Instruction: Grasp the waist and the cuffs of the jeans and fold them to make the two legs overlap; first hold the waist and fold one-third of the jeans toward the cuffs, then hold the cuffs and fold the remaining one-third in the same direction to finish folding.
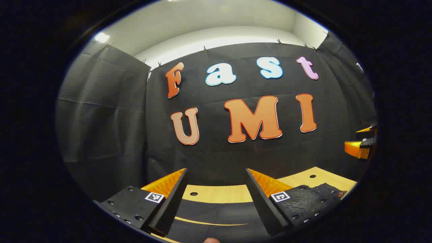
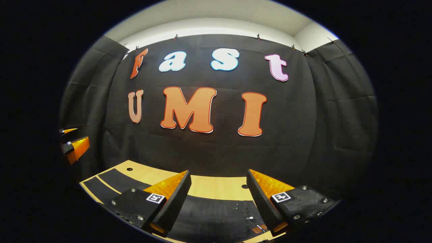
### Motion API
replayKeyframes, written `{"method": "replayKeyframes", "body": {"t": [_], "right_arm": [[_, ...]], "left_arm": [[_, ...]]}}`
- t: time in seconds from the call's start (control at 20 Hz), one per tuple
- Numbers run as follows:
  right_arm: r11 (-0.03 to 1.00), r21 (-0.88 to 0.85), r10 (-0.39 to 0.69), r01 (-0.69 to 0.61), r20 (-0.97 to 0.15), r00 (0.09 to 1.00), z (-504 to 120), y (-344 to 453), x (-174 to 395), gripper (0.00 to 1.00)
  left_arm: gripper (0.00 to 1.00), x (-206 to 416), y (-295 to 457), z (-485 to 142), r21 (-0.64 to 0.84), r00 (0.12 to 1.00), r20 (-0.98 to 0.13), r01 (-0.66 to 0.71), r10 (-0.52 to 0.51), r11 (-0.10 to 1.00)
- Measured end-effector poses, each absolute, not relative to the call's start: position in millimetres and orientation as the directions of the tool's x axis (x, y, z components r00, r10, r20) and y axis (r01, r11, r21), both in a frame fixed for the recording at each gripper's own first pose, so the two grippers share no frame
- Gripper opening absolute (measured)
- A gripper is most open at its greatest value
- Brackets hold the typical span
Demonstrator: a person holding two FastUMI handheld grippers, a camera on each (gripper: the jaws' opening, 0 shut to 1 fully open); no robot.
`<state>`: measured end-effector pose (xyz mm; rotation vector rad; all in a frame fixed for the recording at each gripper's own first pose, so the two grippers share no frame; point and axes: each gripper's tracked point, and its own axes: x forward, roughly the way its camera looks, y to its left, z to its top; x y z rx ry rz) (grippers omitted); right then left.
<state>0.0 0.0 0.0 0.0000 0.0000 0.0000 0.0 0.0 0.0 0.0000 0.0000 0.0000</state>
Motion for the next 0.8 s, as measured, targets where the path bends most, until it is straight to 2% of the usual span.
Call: {"method": "replayKeyframes", "body": {"t": [0.15, 0.35, 0.6, 0.65, 0.7, 0.8], "right_arm": [[0.999, 0.011, 0.049, -0.049, -0.014, 0.999, -13.3, 10.1, 12.8, 0.99], [0.995, 0.033, 0.093, -0.092, -0.035, 0.995, -24.5, 12.5, 24.7, 0.99], [0.997, 0.01, 0.077, -0.077, -0.06, 0.995, -31.5, 2.7, 23.3, 0.99], [0.998, 0.0, 0.061, -0.061, -0.074, 0.995, -32.9, -1.4, 23.5, 0.94], [0.999, 0.007, 0.051, -0.051, -0.081, 0.995, -31.3, -1.5, 23.4, 0.99], [0.999, 0.028, 0.045, -0.043, -0.071, 0.996, -25.8, 3.7, 23.3, 0.99]], "left_arm": [[1.0, 10.1, -9.8, -13.8, -0.011, 0.999, -0.041, -0.032, 0.032, 0.999], [1.0, 15.9, -25.0, -14.1, 0.016, 0.999, -0.034, -0.027, 0.028, 1.0], [1.0, 26.6, -33.3, -25.3, 0.014, 0.998, -0.055, 0.03, -0.03, 0.999], [1.0, 29.9, -31.9, -26.4, 0.024, 0.998, -0.06, 0.037, -0.035, 0.999], [1.0, 31.7, -29.9, -27.1, 0.026, 0.997, -0.064, 0.039, -0.037, 0.999], [1.0, 41.3, -17.3, -27.5, 0.027, 0.997, -0.062, 0.044, -0.042, 0.999]]}}
